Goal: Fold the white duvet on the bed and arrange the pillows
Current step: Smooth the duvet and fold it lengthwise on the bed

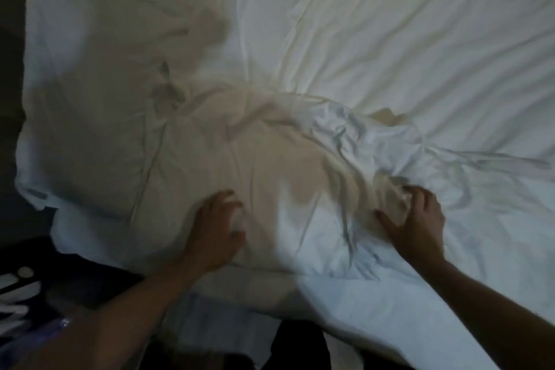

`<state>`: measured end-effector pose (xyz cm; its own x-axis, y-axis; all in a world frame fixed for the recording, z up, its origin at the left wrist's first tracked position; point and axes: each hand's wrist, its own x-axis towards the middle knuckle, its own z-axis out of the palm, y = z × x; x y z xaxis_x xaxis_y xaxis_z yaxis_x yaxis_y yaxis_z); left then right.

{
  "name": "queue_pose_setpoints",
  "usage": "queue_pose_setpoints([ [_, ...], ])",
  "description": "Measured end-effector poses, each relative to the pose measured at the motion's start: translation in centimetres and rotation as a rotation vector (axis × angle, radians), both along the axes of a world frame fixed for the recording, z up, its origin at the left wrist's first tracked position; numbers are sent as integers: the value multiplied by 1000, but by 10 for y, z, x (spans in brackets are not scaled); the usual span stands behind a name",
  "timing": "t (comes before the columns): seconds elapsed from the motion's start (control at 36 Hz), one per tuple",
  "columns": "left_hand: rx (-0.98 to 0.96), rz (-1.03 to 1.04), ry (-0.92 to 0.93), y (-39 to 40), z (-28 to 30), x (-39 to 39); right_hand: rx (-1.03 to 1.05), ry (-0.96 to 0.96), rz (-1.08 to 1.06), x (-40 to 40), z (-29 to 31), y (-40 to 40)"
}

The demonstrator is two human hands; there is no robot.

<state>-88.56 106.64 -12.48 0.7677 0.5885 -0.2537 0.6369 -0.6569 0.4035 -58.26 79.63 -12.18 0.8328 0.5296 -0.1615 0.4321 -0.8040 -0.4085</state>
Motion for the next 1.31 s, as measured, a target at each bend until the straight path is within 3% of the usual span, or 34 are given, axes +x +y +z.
queue_pose_setpoints([
  [0.11,-107,-334,237,-79,-13,-28,-233,37,161,-52,-12,-88],
  [0.19,-31,-386,377,-98,-29,-23,-420,23,305,-59,-26,-123],
  [0.25,101,-371,414,-102,-35,-12,-455,1,252,-48,-35,-129],
  [0.36,267,-431,360,-87,-42,12,-423,-84,149,-11,-41,-117],
  [0.47,202,-557,202,-65,-30,8,-371,-17,173,13,-11,-109],
  [0.56,152,-510,46,-53,-7,-26,-194,39,274,12,12,-143],
  [0.64,183,-532,68,-52,4,-52,-230,66,335,2,15,-179],
  [0.72,157,-392,185,-75,1,-40,-273,55,173,-17,2,-202],
  [0.78,154,-279,307,-97,-1,-25,-122,16,-23,-26,-3,-216],
  [0.86,122,-219,481,-135,2,12,48,180,-400,-26,8,-242],
  [1.08,-52,-182,-5,-262,35,193,284,591,-1130,65,-7,-337],
  [1.19,-63,-280,-60,-336,30,291,439,740,-1507,133,-25,-384],
  [1.31,-45,-281,-25,-390,14,380,539,837,-1589,185,-51,-444],
])
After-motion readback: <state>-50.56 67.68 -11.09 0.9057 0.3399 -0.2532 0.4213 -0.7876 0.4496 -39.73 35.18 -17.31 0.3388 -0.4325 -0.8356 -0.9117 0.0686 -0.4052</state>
